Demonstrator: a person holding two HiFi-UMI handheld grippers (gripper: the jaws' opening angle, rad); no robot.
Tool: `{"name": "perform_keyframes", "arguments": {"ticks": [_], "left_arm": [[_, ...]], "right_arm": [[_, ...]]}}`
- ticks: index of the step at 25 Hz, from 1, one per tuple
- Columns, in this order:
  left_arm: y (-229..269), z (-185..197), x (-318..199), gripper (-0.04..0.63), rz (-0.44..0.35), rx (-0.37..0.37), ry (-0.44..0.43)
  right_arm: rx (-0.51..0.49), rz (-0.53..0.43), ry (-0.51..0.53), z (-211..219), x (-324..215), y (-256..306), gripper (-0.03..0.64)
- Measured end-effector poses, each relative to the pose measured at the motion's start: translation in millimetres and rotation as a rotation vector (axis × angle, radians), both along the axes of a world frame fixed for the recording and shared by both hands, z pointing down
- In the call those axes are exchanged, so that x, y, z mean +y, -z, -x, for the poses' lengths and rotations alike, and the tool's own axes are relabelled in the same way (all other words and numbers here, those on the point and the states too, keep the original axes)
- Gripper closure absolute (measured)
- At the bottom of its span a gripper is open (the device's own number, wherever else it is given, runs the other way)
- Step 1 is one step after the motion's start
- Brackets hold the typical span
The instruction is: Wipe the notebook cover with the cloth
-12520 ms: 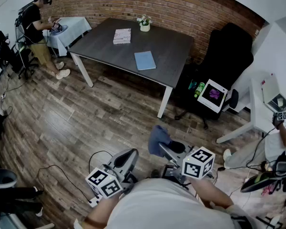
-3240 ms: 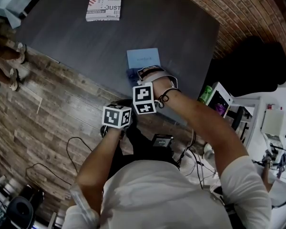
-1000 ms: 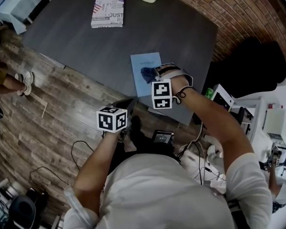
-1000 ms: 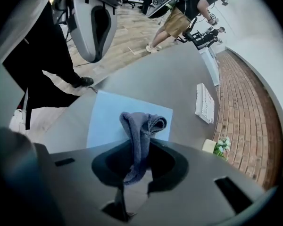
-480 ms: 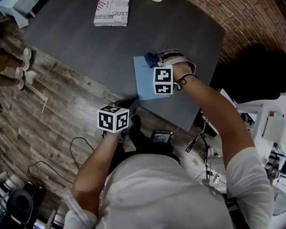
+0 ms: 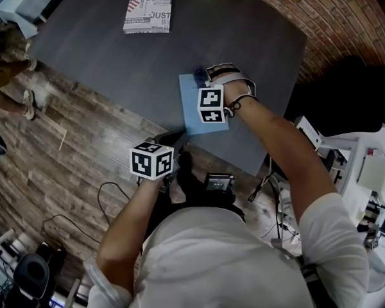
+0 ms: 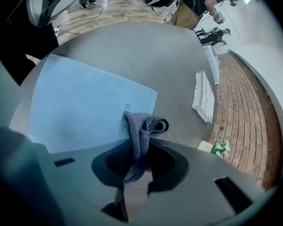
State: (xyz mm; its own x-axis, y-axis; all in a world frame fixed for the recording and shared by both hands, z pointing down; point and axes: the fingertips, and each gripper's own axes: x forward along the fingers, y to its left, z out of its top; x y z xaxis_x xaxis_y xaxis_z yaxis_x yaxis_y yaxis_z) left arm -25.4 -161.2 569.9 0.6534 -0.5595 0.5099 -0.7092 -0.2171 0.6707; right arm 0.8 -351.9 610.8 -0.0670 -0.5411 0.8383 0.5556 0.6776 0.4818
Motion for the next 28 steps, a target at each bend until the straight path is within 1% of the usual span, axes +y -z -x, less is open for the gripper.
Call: {"name": "perform_keyframes", "arguments": {"ticks": [4, 8, 28], "left_arm": [[-3, 0, 2, 0.586, 0.008, -0.003, -0.007], [-5, -5, 4, 0.586, 0.009, -0.014, -0.024], [1, -28, 26, 0.586, -0.007, -0.015, -0.063]], "right_arm": [[-0.012, 0.011, -0.009, -5, 9, -5, 0.531], [-0.001, 0.025, 0.003, -9, 21, -6, 0.531], [0.008, 0.066, 0.008, -29, 83, -9, 0.531]]}}
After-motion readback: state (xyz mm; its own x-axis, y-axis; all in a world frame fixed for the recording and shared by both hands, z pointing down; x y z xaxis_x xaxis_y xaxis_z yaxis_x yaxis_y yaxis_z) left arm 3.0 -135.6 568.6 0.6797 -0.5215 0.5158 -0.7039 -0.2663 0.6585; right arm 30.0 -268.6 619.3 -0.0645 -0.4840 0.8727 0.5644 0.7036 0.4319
